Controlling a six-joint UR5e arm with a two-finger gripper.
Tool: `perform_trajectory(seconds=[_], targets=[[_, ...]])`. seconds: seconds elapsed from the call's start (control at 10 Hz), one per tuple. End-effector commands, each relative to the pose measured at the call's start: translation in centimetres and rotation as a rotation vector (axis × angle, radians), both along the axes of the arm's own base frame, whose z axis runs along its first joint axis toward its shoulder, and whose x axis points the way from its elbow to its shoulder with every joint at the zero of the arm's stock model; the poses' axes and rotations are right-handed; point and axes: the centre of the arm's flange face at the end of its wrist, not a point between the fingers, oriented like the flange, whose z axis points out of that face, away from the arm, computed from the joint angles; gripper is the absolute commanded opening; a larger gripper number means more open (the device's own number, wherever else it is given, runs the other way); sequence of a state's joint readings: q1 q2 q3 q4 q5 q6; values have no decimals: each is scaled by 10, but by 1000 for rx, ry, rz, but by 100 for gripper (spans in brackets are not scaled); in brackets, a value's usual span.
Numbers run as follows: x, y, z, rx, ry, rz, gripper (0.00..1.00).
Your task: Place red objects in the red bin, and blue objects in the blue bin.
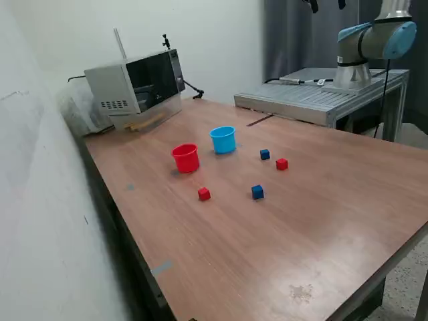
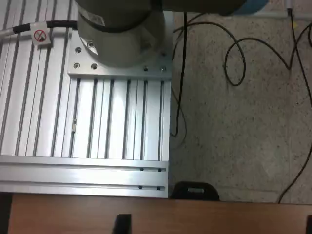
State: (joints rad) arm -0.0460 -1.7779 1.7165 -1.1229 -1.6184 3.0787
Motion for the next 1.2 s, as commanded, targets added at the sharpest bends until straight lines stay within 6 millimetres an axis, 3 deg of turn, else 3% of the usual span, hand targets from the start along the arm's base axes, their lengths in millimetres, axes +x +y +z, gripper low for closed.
perform_trajectory(seconds=[0.0, 0.1, 0.4, 0.6, 0.8, 0.9, 1.1], targets=[[-12, -2, 8, -4, 70, -3, 100], [-17, -2, 17, -2, 114, -3, 100], [-18, -2, 17, 7, 122, -27, 100], [-29, -3, 22, 26, 219, -86, 100], [-59, 0, 34, 40, 418, -168, 100], [-83, 1, 21, 47, 447, -215, 100], [-128, -17, -15, 47, 499, -270, 100]])
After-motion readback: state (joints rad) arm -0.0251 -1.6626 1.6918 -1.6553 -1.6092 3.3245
